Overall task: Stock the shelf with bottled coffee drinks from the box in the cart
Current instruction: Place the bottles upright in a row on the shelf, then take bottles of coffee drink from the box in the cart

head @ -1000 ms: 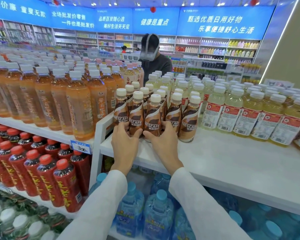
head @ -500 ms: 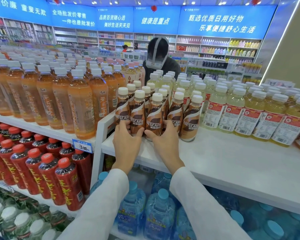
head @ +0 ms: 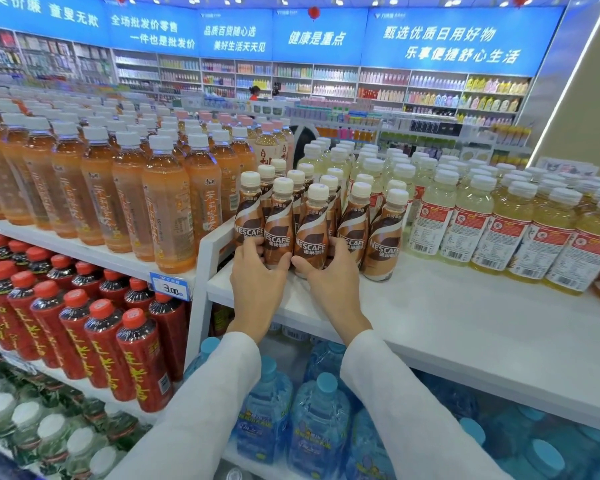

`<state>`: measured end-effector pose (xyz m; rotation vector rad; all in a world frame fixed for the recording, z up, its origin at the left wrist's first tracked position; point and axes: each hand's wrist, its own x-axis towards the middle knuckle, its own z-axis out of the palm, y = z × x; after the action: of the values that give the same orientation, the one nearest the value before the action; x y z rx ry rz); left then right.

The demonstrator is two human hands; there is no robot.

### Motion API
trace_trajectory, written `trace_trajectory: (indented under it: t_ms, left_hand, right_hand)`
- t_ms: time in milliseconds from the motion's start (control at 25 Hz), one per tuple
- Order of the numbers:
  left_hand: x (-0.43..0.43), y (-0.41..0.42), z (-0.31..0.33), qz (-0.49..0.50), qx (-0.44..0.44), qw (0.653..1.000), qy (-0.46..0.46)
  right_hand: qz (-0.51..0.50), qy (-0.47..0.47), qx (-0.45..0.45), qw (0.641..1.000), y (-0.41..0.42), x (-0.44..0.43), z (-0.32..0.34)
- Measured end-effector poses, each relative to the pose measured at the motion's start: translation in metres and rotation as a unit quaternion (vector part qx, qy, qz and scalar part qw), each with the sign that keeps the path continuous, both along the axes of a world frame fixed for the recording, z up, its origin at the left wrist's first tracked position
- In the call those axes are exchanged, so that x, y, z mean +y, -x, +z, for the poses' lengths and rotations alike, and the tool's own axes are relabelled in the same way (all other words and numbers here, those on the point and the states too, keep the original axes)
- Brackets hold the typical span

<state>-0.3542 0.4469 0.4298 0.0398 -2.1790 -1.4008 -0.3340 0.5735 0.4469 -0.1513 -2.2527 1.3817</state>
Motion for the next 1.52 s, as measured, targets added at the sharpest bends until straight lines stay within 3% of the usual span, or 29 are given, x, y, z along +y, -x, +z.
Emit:
trace_trajectory:
  t_ms: [200,360,600,880,1120,1320,1520]
  left_hand:
    - [-0.012,-0.032,-0.008,-0.024,-0.005,1.000,0.009]
    - [-0.032,-0.096,-0.029,0.022,0.002,1.000,0.013]
    - [-0.071,-0.227,-0.095,0.133,-0.058,0.989,-0.023]
    - [-0.113,-0.391,-0.196,0.301,-0.188,0.926,-0.129]
    - [-0.144,-0.472,-0.235,0.384,-0.235,0.861,-0.236]
    - [-0.184,-0.499,-0.263,0.430,-0.278,0.807,-0.294]
    - [-0.238,-0.510,-0.289,0.433,-0.304,0.783,-0.329]
  right_hand:
    - [0.034,-0.029,-0.001,0.999,-0.041,0.004,-0.005]
    - [0.099,-0.032,0.016,0.994,-0.097,0.005,-0.017]
    - [0.250,0.088,-0.018,0.964,-0.172,-0.012,-0.080]
    - [0.365,0.086,-0.228,0.899,-0.236,-0.063,-0.197]
    - [0.357,0.042,-0.376,0.854,-0.271,-0.117,-0.264]
    - [0.356,-0.015,-0.392,0.848,-0.290,-0.174,-0.299]
    - [0.365,-0.051,-0.437,0.820,-0.301,-0.231,-0.298]
